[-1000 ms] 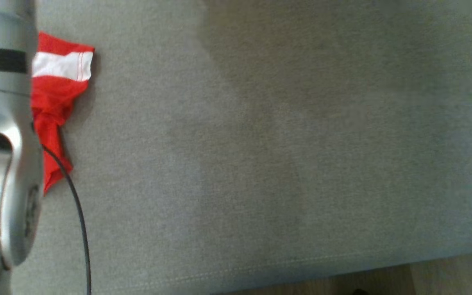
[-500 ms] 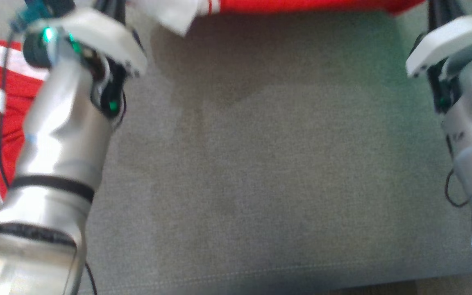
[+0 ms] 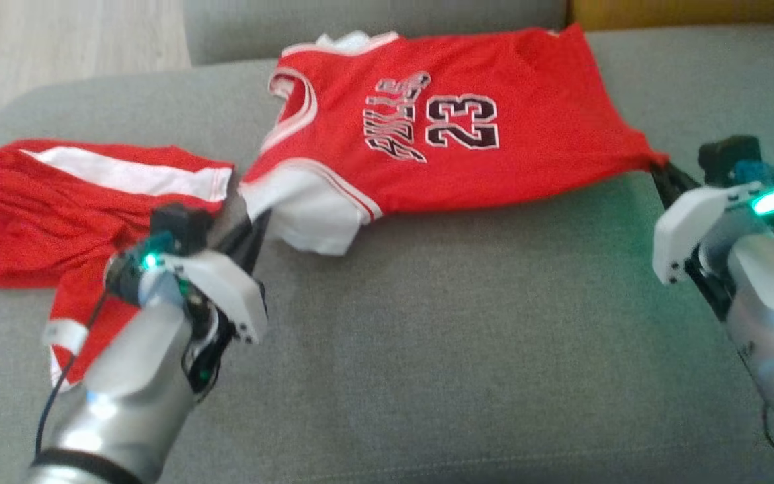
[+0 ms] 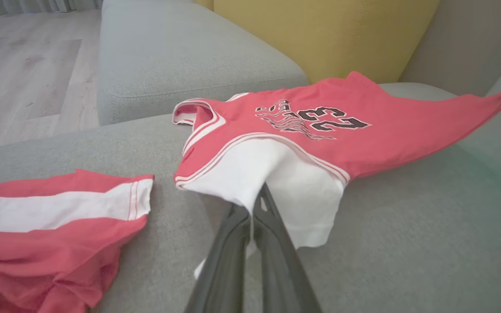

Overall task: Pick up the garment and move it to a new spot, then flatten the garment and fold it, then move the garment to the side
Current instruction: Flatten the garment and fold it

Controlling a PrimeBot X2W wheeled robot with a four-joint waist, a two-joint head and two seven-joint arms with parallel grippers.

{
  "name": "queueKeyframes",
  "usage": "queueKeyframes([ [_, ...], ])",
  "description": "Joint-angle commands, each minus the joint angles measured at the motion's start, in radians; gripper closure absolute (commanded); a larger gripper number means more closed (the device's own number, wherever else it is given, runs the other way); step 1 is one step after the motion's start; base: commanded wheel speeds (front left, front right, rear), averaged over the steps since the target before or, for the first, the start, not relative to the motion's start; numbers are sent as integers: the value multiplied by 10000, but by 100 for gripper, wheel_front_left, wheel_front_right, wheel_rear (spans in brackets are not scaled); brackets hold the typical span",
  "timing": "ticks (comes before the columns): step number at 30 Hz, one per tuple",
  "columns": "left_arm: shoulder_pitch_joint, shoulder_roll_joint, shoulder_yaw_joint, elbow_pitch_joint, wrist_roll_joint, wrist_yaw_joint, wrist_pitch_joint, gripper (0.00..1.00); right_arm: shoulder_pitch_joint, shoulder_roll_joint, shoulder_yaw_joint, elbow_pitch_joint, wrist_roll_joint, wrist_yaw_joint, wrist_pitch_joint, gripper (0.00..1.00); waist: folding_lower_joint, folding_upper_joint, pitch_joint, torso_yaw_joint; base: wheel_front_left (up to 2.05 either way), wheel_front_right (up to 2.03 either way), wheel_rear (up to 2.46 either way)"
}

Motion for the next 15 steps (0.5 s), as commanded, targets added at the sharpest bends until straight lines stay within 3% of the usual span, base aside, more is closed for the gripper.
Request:
queueKeyframes([
  [1, -255, 420, 232, -357, -113, 6, 13, 100, 21, -215, 245, -308, 128, -7, 27, 100, 1, 0, -310, 55, 0, 0, 0],
  [15, 1751, 2222, -1441, -3167, -1022, 5, 1242, 100, 1466, -2281, 2866, -1985, 2507, -7, 1631, 100, 1, 0, -1267, 274, 0, 0, 0],
])
